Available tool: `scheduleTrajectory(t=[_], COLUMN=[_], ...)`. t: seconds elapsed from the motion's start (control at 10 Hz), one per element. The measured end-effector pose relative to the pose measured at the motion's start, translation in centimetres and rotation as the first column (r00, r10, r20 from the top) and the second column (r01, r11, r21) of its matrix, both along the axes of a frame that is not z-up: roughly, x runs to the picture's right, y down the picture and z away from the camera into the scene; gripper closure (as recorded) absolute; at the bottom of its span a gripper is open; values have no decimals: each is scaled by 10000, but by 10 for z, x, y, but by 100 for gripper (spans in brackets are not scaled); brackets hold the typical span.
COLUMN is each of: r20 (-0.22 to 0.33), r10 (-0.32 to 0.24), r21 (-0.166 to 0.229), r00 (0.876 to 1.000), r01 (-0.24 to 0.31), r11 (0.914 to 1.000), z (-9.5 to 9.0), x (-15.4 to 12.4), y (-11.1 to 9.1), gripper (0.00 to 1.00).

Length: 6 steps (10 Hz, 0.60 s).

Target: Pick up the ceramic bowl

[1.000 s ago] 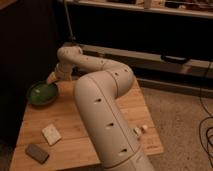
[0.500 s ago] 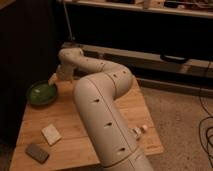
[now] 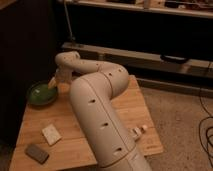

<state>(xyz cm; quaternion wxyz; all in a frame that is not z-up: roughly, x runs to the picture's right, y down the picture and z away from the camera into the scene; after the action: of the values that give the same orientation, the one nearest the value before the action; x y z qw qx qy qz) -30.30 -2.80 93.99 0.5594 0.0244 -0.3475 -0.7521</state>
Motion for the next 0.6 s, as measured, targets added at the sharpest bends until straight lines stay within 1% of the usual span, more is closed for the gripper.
scheduleTrajectory(t=[0.2, 0.6], r20=[102, 127], r10=[-45, -36], r21=[-8, -220], r00=[9999, 9999], r01=[45, 39], r11=[10000, 9997], z=[-5, 11], x=[-4, -11], y=[-2, 6], gripper=[20, 20])
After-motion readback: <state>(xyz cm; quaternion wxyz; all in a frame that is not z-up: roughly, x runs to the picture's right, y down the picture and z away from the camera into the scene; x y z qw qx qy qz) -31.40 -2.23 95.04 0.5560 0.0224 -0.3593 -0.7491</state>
